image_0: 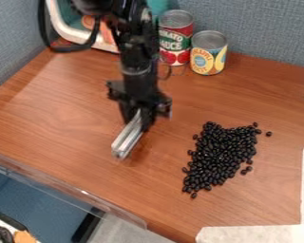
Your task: Sweep into pile
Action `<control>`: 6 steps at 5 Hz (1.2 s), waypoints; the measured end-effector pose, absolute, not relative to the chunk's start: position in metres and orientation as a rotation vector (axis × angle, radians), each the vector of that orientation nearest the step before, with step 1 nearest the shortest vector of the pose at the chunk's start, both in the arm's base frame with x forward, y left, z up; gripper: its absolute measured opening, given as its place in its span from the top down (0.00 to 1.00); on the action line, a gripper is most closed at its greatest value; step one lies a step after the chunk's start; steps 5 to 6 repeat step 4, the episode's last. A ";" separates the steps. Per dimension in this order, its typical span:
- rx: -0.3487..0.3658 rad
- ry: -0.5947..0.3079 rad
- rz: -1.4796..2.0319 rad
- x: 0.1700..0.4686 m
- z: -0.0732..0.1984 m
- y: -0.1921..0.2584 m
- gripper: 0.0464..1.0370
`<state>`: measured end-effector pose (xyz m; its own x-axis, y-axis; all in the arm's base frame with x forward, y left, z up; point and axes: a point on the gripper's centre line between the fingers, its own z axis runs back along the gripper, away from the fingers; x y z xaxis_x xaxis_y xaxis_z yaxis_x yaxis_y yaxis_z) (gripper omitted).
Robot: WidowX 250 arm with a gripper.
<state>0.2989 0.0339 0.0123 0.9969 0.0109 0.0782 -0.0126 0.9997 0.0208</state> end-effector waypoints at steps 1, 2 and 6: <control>0.000 -0.039 -0.002 0.293 -0.001 0.047 0.67; 0.009 -0.023 -0.041 0.289 -0.002 0.049 0.63; 0.059 -0.022 -0.108 0.288 0.037 0.052 0.06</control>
